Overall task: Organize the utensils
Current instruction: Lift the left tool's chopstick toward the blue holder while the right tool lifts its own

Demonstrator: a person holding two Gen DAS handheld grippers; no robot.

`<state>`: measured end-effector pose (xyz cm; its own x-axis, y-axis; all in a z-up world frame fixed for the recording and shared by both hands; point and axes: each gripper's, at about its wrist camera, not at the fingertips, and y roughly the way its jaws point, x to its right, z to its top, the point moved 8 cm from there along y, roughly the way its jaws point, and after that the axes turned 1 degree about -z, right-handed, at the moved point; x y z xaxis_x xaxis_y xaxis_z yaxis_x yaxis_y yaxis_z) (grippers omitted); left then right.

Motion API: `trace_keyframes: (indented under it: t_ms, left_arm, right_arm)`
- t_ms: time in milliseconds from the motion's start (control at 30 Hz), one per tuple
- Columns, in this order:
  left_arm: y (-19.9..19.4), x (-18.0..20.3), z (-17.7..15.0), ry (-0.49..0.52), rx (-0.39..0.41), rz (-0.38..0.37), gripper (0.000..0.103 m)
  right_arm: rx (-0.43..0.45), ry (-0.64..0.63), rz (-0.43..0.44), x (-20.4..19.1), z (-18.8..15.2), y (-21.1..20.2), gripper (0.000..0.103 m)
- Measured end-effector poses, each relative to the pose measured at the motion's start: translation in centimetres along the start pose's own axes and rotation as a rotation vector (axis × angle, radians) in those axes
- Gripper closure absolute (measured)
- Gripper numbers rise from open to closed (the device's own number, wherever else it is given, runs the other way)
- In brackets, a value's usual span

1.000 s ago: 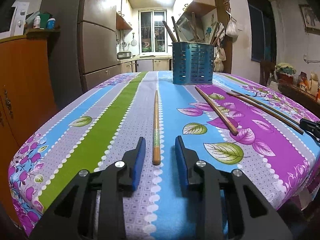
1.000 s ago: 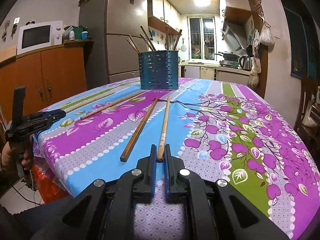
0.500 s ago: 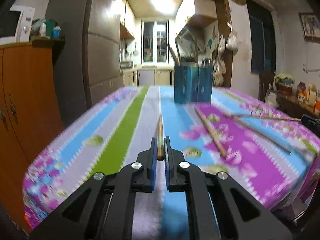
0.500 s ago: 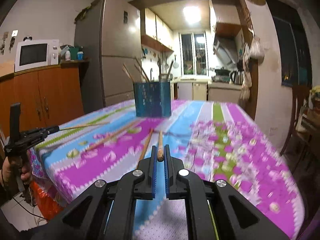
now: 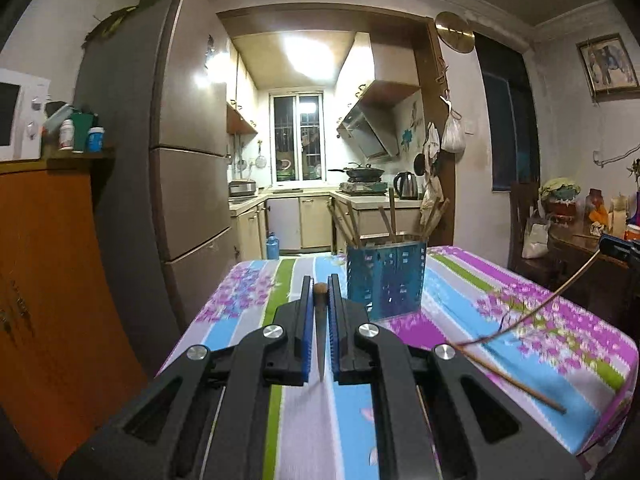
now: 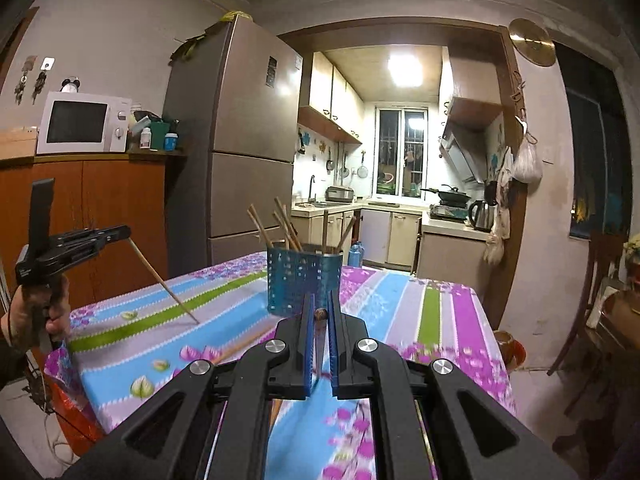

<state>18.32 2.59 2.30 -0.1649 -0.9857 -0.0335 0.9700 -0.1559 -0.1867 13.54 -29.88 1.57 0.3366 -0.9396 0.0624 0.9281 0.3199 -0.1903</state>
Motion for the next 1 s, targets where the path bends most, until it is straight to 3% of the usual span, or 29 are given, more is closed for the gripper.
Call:
trace_keyframes:
  t_ms: [300,633,1000]
  left_arm:
    - [5.3,-0.6,3.5,0.005,-0.064,-0.023,0.098]
    - [6.0,-0.2,6.2,0.025,-0.084,-0.043,0.098]
    - [5.9,0.7,14.8,-0.002,-0.053,-0.124,0.098]
  right_arm:
    - [-0.042,-0.001,0.030,1.2,3.7,4.5,0.095]
    - [-0.047,0.008,0.053,1.5,8.3,7.0,0.096]
    - [0.010,-0.006,0.064,1.6,15.5,9.2,0.096]
